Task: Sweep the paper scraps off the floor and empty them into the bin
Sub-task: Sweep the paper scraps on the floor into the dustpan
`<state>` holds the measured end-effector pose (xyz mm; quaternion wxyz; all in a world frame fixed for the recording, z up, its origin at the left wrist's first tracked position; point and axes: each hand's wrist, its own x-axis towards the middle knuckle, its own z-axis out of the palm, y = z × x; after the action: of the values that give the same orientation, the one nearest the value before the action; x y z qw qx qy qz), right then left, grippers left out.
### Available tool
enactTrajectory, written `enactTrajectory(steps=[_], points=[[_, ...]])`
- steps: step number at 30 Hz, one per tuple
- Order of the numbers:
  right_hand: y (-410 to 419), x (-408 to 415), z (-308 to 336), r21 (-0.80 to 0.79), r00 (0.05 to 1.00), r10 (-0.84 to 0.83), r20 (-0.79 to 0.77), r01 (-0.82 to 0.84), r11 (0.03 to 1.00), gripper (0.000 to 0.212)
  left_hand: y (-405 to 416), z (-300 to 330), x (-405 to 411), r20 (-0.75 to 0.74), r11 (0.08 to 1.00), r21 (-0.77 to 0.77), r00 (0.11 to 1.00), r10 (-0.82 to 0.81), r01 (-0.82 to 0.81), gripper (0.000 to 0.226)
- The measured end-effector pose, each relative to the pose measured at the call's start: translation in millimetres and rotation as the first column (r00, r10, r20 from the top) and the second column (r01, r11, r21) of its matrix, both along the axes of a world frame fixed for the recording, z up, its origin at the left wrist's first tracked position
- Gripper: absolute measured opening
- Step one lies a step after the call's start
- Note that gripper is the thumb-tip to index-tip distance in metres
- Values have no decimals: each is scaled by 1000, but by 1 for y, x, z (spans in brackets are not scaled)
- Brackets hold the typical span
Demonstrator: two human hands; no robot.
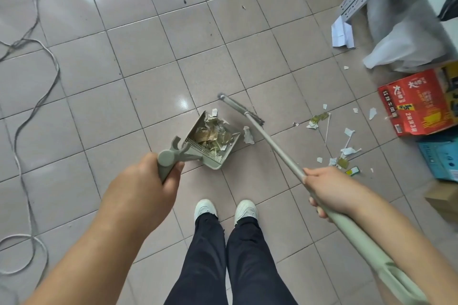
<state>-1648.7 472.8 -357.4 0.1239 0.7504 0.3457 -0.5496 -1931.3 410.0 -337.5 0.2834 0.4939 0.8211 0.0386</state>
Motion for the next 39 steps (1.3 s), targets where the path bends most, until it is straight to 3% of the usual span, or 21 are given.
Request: enactTrajectory(steps=[8,11,20,27,31,39], points=[[-16,-4,-19,-33,946,-319,56,322,946,19,-23,11,-9,-14,996,-85,1000,-4,2,37],[-12,-22,-31,-97,939,-342,45,345,934,15,-25,9,0,-28,992,-117,999,-46,42,37],[-6,-67,-36,-119,996,-88,-5,87,989,22,-43,3,14,-40,984,-165,996,-75,67,34],[9,-34,10,-143,990,127,-63,-135,980,37,-52,-4,17,-44,990,-144,999,-19,13,34],[12,-30,28,-66,975,219,-47,-221,973,32,-60,-5,24,-38,992,-120,999,27,-31,33],[32,-73,-37,58,894,447,40,-449,892,32,-83,-4,43,-88,986,-40,984,156,-160,34]])
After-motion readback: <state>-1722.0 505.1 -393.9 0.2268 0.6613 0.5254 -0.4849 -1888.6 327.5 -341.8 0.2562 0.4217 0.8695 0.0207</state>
